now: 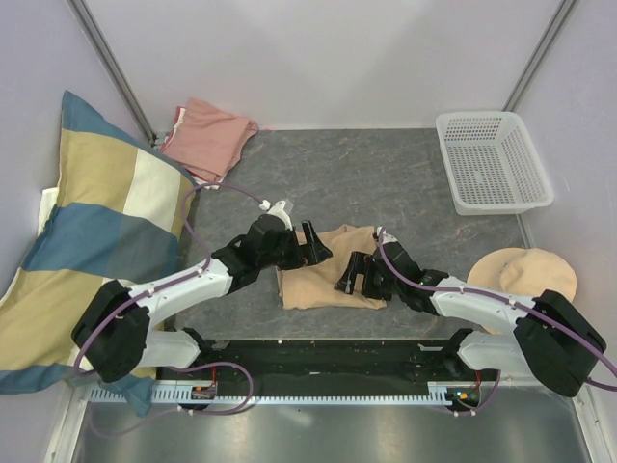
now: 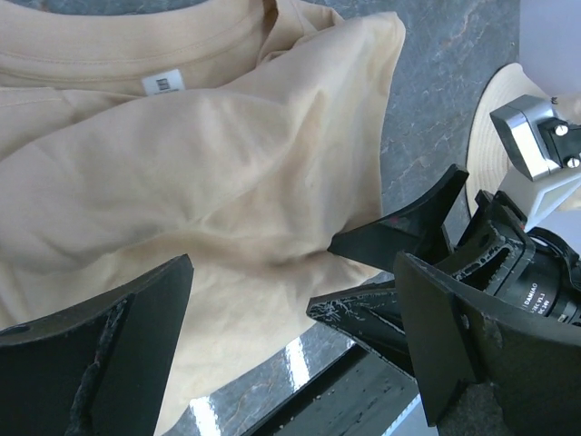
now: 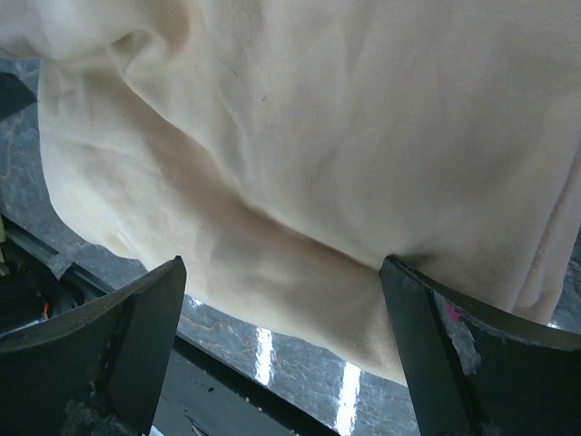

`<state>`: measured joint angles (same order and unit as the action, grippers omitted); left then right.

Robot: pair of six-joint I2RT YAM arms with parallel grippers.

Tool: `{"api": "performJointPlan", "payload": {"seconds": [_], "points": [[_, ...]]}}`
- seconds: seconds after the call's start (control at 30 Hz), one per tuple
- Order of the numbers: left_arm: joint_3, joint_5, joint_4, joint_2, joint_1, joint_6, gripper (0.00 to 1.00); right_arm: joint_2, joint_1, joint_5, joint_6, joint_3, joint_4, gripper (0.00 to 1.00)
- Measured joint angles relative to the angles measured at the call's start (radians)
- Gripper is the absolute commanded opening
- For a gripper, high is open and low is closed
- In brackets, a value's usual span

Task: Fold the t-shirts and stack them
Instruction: Smooth out wrinkles on the folded tshirt

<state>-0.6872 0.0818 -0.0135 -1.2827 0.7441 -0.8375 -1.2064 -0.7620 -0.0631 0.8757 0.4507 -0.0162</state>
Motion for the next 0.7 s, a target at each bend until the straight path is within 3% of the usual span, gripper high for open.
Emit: {"api": "performJointPlan", "payload": {"seconds": [0.7], "points": [[-0.042,0.037,-0.152,-0.24,-0.003,0.004,1.0,-0.026,0.0,0.0,0.027,-0.025,0.109,0.98]]}}
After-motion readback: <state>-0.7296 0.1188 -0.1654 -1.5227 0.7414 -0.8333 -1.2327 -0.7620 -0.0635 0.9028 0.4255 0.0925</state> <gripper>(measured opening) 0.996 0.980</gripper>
